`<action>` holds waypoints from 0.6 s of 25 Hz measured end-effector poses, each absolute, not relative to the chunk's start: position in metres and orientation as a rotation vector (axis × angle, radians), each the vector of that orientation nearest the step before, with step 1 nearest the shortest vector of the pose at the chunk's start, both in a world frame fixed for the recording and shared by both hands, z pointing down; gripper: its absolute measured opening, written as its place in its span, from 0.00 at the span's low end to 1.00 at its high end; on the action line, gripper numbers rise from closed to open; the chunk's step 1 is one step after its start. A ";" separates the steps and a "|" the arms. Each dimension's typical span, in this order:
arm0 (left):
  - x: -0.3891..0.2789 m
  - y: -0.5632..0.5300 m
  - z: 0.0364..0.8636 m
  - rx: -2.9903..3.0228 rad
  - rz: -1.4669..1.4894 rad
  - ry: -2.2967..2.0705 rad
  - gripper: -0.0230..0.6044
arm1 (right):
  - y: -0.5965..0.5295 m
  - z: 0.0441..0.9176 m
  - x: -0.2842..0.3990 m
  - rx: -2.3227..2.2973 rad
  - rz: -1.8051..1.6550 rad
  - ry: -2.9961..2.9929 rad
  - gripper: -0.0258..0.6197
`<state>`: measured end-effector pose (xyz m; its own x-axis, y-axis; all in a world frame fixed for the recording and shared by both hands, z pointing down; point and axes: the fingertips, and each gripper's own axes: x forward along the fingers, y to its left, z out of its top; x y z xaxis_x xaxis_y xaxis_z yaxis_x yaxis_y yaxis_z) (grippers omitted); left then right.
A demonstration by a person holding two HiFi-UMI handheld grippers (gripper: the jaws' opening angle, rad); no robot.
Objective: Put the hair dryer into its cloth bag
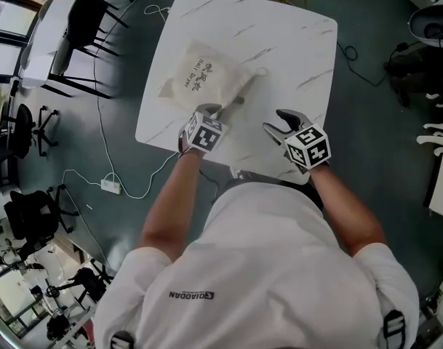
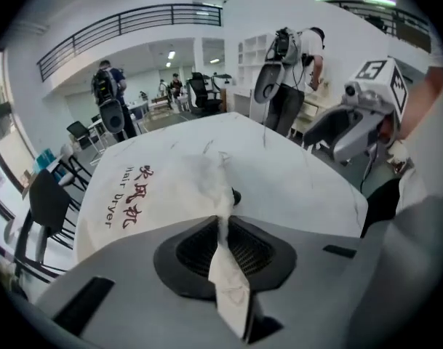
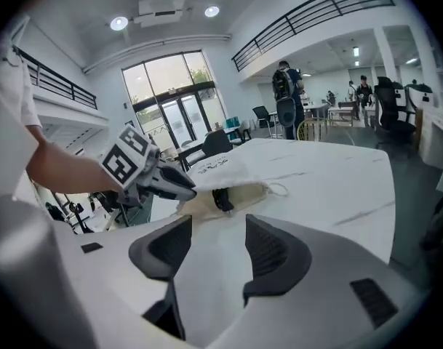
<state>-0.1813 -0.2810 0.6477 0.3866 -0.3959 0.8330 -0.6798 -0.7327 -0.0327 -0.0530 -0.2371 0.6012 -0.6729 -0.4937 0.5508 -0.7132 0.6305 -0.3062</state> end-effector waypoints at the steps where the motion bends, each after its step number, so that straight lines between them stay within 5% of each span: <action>1: -0.181 -0.277 0.657 2.328 1.301 -0.919 0.14 | -0.232 0.599 -0.049 0.965 0.718 -2.429 0.43; 10: -0.178 -0.272 0.695 2.287 1.304 -0.858 0.18 | -0.205 0.578 -0.034 1.034 0.746 -2.397 0.42; 15: -0.177 -0.267 0.693 2.325 1.272 -0.833 0.29 | -0.192 0.568 -0.033 1.110 0.759 -2.379 0.42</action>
